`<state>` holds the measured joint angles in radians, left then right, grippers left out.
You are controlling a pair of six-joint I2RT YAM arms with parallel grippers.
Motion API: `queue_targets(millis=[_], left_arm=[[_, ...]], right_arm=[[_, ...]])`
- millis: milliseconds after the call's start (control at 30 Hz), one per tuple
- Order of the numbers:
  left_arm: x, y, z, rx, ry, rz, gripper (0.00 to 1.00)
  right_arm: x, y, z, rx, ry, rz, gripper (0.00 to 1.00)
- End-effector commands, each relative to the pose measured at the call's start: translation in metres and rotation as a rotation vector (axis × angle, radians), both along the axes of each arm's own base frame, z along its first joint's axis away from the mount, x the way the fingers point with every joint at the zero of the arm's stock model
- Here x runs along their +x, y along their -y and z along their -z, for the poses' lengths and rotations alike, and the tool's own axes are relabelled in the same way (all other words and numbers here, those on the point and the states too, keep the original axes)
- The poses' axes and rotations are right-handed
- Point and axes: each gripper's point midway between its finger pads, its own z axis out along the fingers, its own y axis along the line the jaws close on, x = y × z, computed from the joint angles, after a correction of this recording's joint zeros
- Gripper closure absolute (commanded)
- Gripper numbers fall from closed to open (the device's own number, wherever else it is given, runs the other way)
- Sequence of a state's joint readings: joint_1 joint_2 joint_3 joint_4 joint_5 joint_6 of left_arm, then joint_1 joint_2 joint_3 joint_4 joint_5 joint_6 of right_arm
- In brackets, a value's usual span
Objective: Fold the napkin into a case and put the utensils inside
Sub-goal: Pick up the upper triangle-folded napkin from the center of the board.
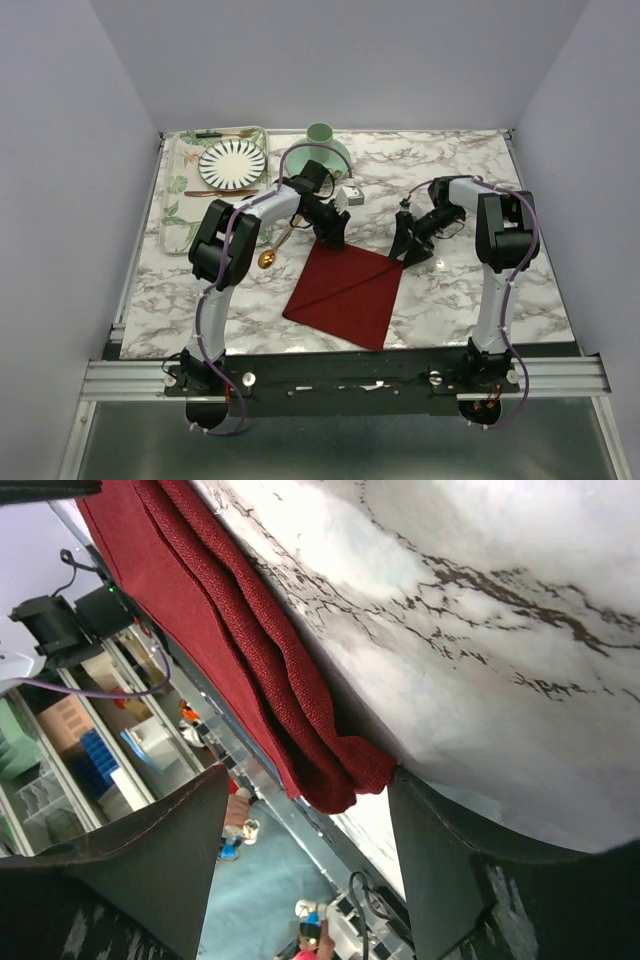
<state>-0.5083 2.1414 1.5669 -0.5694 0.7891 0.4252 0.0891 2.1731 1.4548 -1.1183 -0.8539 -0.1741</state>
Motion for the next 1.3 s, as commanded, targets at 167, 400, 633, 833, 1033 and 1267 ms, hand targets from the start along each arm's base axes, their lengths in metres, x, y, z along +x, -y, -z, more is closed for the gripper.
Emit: queue_targets(millis=[167,400,633,833,1033,1267], left_arm=[[-0.005,-0.002,0.000,0.013,0.014,0.027,0.70],[-0.005,-0.003,0.003,0.022,0.011,0.026,0.74],[-0.003,-0.002,0.009,0.049,-0.012,-0.012,0.83],[0.003,-0.004,0.017,0.096,-0.046,-0.080,0.99],[0.007,-0.006,0.024,0.125,-0.068,-0.121,1.00],[0.007,-0.008,0.028,0.141,-0.073,-0.140,1.00]], right_arm=[[0.037,0.024,-0.006,-0.107,0.220,-0.102,0.23],[0.045,0.020,0.001,-0.098,0.220,-0.136,0.18],[0.021,0.000,0.018,-0.048,0.129,-0.191,0.19],[0.012,-0.007,0.028,0.011,0.025,-0.207,0.21],[0.006,-0.013,0.018,0.084,-0.041,-0.215,0.27],[-0.010,-0.014,0.011,0.128,-0.103,-0.214,0.32]])
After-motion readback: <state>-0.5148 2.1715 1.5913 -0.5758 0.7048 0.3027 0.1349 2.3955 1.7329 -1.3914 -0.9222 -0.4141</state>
